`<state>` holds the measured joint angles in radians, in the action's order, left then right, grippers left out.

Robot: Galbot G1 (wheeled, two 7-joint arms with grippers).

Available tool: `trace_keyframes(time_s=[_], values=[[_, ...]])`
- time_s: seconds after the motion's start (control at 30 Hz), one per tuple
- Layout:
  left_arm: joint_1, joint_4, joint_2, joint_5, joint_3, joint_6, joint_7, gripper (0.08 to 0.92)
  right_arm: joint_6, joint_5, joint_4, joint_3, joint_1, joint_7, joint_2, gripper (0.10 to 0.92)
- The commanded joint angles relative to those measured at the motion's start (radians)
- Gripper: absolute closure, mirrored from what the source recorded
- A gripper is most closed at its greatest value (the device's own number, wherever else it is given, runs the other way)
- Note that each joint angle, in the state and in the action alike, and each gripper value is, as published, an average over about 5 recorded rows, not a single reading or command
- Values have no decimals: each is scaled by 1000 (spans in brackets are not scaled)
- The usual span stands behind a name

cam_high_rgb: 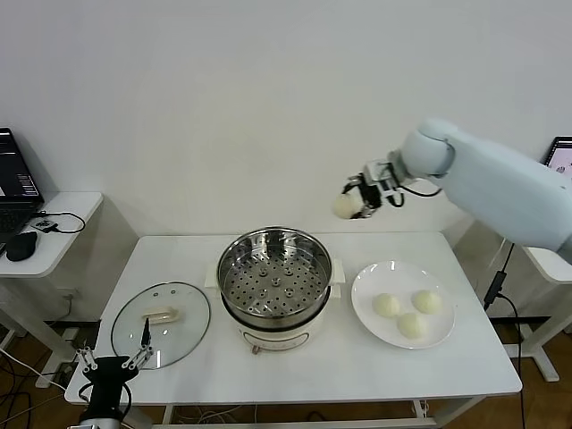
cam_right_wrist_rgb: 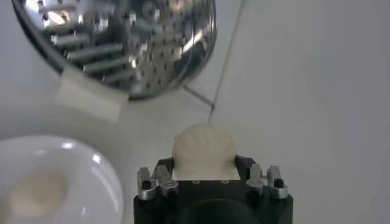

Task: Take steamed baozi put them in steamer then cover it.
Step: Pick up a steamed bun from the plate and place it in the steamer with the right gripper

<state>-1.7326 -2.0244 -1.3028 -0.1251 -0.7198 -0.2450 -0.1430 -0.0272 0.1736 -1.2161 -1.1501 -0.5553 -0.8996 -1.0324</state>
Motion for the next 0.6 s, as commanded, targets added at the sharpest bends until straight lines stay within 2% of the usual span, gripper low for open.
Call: trace_keyframes(time_s=[0.03, 0.27, 0.6], values=[[1, 3, 1, -9, 0, 0, 1, 177, 117, 20, 48, -141, -27, 72, -252, 389], [-8, 8, 1, -5, -8, -15, 1, 177, 244, -141, 173, -162, 45, 63, -346, 389], [-19, 7, -9, -8, -19, -25, 1, 177, 375, -309, 251, -169, 93, 47, -367, 382]])
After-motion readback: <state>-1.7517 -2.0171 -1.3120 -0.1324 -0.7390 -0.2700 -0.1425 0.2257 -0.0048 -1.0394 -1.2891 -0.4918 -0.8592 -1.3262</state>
